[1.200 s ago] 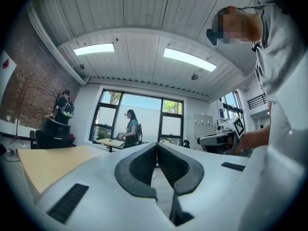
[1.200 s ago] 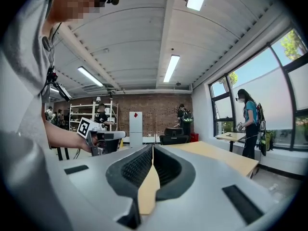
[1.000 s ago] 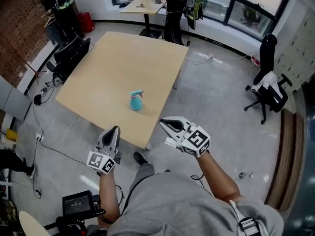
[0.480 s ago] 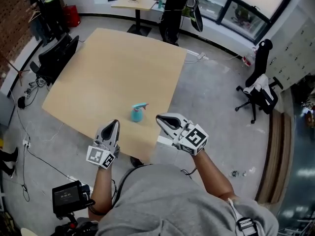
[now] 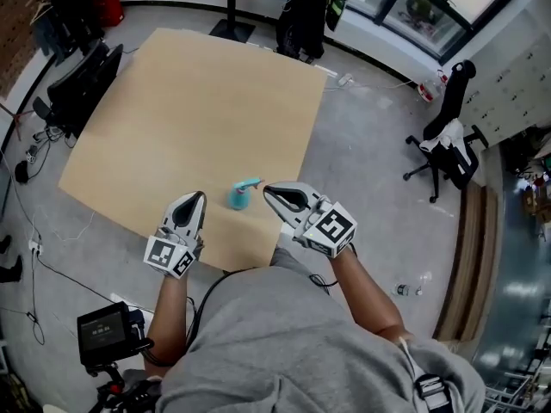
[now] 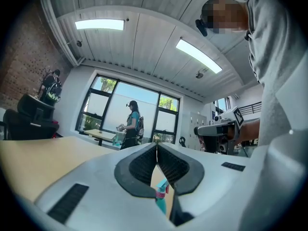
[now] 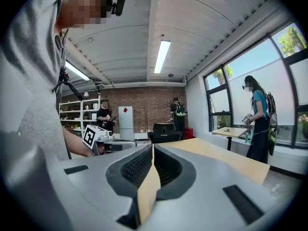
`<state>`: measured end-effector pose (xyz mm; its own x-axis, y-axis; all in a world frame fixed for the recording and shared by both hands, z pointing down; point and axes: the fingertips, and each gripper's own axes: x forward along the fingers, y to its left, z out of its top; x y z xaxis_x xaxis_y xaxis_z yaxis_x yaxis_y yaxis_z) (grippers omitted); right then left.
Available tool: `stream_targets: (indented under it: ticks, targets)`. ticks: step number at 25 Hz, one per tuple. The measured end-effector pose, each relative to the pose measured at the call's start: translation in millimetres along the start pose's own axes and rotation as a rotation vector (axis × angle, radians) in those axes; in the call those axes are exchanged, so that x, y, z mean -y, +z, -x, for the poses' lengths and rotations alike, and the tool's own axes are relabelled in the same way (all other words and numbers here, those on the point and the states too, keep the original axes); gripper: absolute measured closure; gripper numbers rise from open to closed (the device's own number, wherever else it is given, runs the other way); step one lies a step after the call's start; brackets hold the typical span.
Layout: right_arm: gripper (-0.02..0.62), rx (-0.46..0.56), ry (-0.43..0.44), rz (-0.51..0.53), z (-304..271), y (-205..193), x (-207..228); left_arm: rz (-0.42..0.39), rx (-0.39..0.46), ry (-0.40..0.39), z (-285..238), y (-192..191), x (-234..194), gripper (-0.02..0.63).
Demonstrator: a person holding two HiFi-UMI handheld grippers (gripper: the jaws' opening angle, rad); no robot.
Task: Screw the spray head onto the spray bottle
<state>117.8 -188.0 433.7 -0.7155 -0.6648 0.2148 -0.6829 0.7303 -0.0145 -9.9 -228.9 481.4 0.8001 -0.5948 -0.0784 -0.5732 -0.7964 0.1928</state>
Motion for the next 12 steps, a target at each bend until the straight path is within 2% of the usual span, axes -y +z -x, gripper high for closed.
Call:
stream_targets:
  ticks: [4,8,9,10,12]
  targets:
    - [0.588,-0.055,0.084,0.053,-5,-1,6,0.039,-0.063,-0.049,-16,-21,7,0.598]
    - [0.57,-0.186,0.198,0.155,-18,-9,2,0.023,-0.164,-0.12,-31,-49,17,0.59]
    - [0.529,-0.228,0.234,0.188,-24,-16,2,0.017,-0.19,-0.14,-36,-59,17,0.539]
    - [0.467,-0.275,0.27,0.22,-31,-27,2,0.013,-0.216,-0.16,-40,-70,17,0.454]
    - [0.44,-0.377,0.339,0.286,-43,-52,4,-0.003,-0.267,-0.195,-47,-95,18,0.328]
